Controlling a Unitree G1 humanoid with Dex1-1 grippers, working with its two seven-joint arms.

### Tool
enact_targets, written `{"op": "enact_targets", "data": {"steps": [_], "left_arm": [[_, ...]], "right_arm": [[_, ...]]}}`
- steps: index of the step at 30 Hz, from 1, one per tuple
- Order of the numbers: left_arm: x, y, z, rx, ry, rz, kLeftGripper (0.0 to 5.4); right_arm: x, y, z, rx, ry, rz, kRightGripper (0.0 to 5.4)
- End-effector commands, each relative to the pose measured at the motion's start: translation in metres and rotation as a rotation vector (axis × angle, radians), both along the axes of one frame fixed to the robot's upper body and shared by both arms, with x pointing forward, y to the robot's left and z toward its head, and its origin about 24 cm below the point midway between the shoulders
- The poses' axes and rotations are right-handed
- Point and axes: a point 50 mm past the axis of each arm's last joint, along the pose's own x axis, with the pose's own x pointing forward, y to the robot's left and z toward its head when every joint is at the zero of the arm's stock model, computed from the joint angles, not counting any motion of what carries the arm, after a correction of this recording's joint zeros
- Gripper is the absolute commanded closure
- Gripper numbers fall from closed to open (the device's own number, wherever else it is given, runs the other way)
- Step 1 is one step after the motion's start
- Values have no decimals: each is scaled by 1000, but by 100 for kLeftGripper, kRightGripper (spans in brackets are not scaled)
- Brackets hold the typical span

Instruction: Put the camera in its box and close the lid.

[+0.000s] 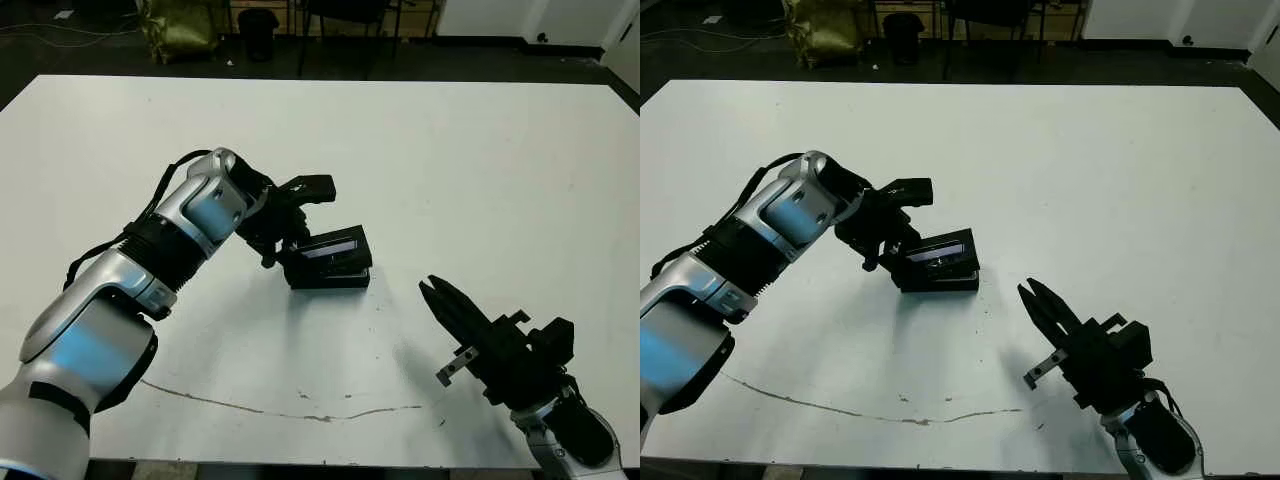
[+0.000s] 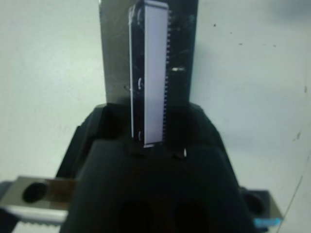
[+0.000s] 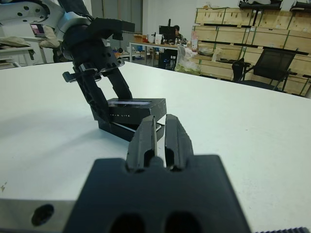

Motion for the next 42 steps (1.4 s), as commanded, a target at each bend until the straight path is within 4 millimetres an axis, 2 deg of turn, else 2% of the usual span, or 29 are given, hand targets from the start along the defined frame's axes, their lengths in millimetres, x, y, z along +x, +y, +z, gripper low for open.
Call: {"op": "enact_targets", "data": {"steps": [1, 32, 42], "left_arm": [[-2, 2, -10, 21, 15, -6, 313], [-4, -7, -27, 51, 55, -53, 313], [-2, -10, -31, 61, 64, -116, 313]], "right_arm": [[-1, -3, -5, 1, 26, -6, 540], [-5, -4, -3, 16, 32, -15, 540], [-8, -2, -2, -4, 39, -31, 540]]}}
